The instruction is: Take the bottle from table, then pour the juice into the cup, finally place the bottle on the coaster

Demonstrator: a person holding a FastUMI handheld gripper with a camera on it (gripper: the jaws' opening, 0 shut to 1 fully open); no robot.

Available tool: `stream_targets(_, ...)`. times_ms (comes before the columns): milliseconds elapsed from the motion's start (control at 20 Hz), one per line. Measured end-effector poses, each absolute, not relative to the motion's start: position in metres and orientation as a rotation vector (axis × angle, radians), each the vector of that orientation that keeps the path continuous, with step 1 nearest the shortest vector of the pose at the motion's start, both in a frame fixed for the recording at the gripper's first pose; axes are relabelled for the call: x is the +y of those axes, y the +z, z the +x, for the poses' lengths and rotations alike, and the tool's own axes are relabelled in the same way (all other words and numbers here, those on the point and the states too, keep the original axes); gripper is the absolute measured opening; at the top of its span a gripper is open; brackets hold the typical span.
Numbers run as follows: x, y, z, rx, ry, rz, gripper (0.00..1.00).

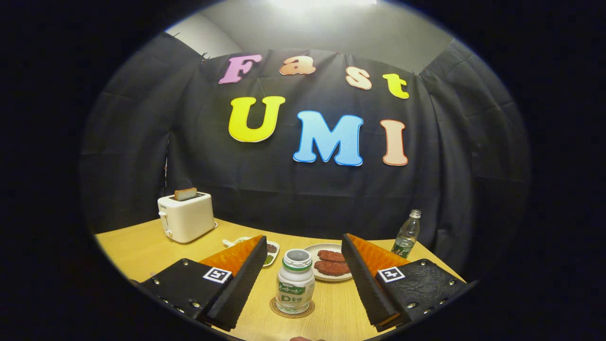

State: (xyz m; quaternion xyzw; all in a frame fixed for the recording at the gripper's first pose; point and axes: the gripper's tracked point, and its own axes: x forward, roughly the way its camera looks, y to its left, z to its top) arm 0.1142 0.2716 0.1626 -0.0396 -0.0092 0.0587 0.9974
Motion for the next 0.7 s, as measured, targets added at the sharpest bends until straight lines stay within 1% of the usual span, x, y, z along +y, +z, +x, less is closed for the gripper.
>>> stream_targets(200, 0.262, 0.198, 0.100, -0.064, 0.107, -0.060, 0.97)
stream_targets(350, 0.260, 0.210, 0.096, -0.081, 0.102, -0.058, 0.97)
stream_targets(700, 0.234, 0.181, 0.094, -0.035, 0.115, -0.006, 0.97)
